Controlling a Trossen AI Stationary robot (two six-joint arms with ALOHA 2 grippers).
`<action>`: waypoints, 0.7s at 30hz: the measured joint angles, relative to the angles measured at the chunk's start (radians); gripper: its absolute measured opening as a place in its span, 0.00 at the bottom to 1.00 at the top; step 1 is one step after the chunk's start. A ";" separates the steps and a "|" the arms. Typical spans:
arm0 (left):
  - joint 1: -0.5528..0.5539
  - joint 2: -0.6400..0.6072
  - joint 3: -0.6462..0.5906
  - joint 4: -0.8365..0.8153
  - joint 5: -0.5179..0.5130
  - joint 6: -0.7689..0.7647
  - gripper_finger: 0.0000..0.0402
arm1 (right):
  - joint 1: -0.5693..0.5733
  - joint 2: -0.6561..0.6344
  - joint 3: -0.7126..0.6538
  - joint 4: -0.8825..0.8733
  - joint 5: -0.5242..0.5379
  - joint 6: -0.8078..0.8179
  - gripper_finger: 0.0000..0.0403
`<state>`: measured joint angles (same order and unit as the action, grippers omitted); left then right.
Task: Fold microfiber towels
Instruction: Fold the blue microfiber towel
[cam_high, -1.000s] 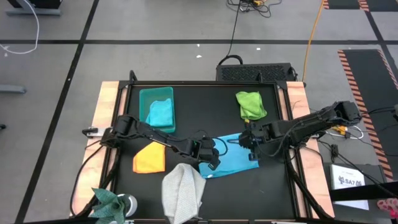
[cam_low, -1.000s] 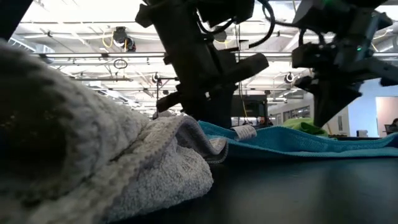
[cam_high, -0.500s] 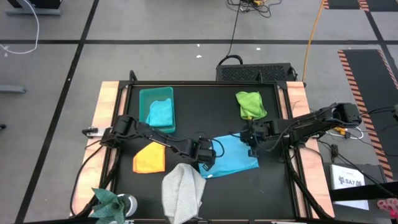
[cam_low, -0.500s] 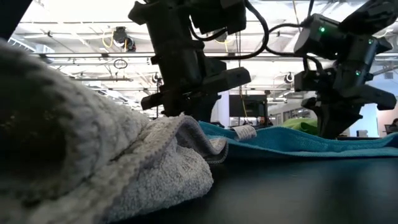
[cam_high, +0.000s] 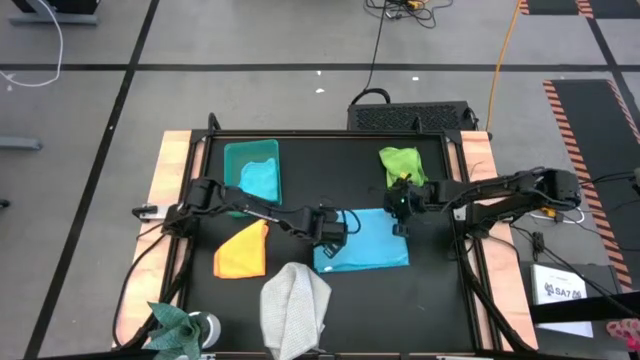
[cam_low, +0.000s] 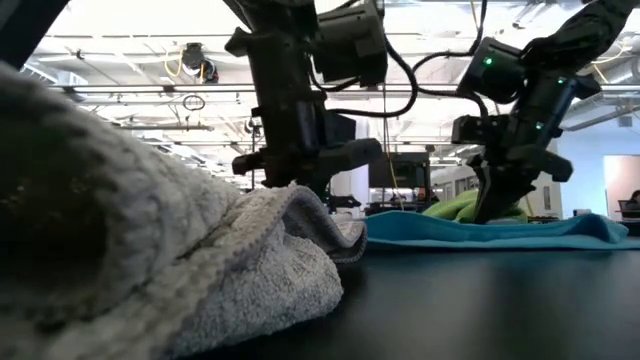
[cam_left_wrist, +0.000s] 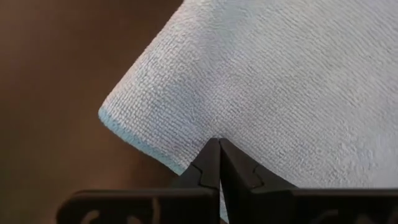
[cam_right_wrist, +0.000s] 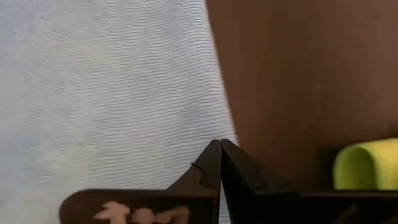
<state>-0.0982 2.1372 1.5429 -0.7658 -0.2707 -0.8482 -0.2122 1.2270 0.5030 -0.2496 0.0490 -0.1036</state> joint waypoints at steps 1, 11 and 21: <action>0.011 0.000 0.000 0.000 -0.001 0.009 0.01 | -0.016 0.000 0.000 0.000 0.000 -0.013 0.00; 0.093 0.000 0.000 0.010 0.026 0.069 0.01 | -0.141 -0.002 0.001 -0.004 -0.002 -0.088 0.00; 0.073 -0.045 0.000 0.015 0.004 0.108 0.01 | -0.058 -0.090 0.020 -0.014 -0.110 0.076 0.00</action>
<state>-0.0251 2.0922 1.5429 -0.7513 -0.2669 -0.7403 -0.2706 1.1366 0.5231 -0.2636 -0.0613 -0.0277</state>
